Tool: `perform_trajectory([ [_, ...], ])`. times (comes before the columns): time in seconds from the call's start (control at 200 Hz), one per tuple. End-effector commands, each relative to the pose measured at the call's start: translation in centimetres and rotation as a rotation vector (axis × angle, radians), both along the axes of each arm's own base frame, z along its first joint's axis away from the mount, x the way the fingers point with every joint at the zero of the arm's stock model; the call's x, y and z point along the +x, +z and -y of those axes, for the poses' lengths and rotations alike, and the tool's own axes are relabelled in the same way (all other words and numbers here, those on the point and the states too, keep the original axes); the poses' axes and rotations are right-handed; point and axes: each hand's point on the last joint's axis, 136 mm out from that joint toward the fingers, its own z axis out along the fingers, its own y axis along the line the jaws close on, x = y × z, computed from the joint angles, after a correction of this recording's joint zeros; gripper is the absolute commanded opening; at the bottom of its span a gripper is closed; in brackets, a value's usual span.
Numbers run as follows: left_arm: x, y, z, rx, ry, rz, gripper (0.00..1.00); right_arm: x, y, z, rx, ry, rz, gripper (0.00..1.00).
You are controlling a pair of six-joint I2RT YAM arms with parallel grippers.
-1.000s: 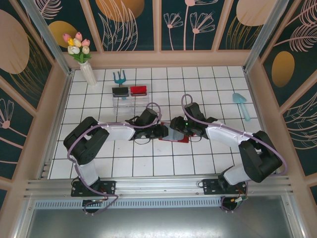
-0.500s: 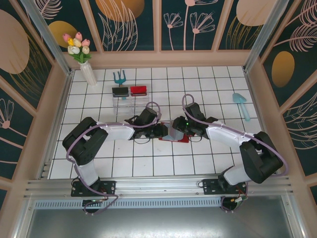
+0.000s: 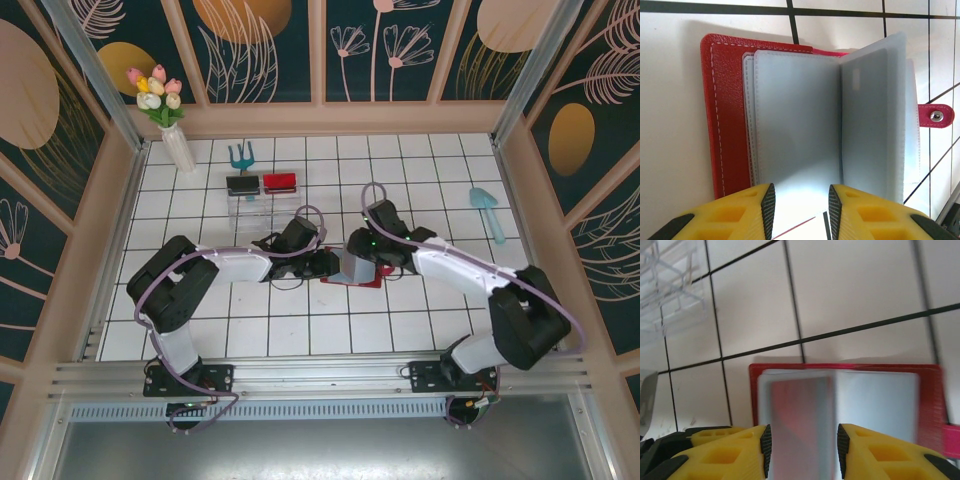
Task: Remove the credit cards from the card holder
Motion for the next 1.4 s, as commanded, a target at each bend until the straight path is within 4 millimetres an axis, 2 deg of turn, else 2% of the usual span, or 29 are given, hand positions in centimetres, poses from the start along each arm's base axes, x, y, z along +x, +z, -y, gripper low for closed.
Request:
perform_trajectory([
  [0.0, 0.6, 0.3, 0.7, -0.023, -0.007, 0.007, 0.37, -0.3, -0.5, -2.3, 0.026, 0.091, -0.022, 0.43],
  [0.165, 0.6, 0.3, 0.6, -0.02, -0.005, 0.006, 0.37, -0.3, -1.3, -2.3, 0.014, 0.087, -0.042, 0.42],
  [0.36, 0.6, 0.3, 0.7, -0.022, -0.003, 0.006, 0.37, -0.7, -3.1, -0.5, -0.064, 0.043, -0.095, 0.4],
  [0.686, 0.5, 0.0, 0.4, -0.007, -0.001, 0.004, 0.37, -0.9, -2.3, 1.1, -0.1, 0.001, -0.083, 0.4],
  [0.796, 0.5, -0.2, 0.3, -0.002, 0.003, 0.001, 0.37, -0.9, -2.2, 2.5, -0.14, -0.035, -0.075, 0.4],
  [0.941, 0.8, -0.4, -0.6, 0.05, 0.015, 0.018, 0.37, -0.9, -1.9, 3.5, -0.137, -0.061, -0.063, 0.32],
  [1.001, 1.1, 0.0, -1.1, 0.06, 0.025, 0.03, 0.37, -1.0, -1.9, 3.6, -0.109, -0.059, -0.062, 0.28],
  [1.126, 2.0, 2.1, -2.1, 0.067, 0.056, 0.075, 0.38, -1.2, -2.6, 4.2, -0.094, -0.071, -0.075, 0.28],
  [1.251, 2.4, 3.1, -2.0, 0.069, 0.061, 0.086, 0.38, -1.4, -3.0, 4.7, -0.106, -0.081, -0.085, 0.28],
  [1.266, 2.5, 4.2, -1.9, 0.051, 0.064, 0.105, 0.38, -1.3, -3.1, 4.9, -0.109, -0.086, -0.085, 0.28],
  [1.306, 2.6, 4.8, -1.8, 0.037, 0.065, 0.112, 0.38, -1.2, -3.0, 5.0, -0.111, -0.088, -0.082, 0.28],
  [1.391, 2.5, 5.0, -1.5, 0.018, 0.06, 0.1, 0.38, -1.2, -3.1, 5.3, -0.112, -0.092, -0.079, 0.27],
])
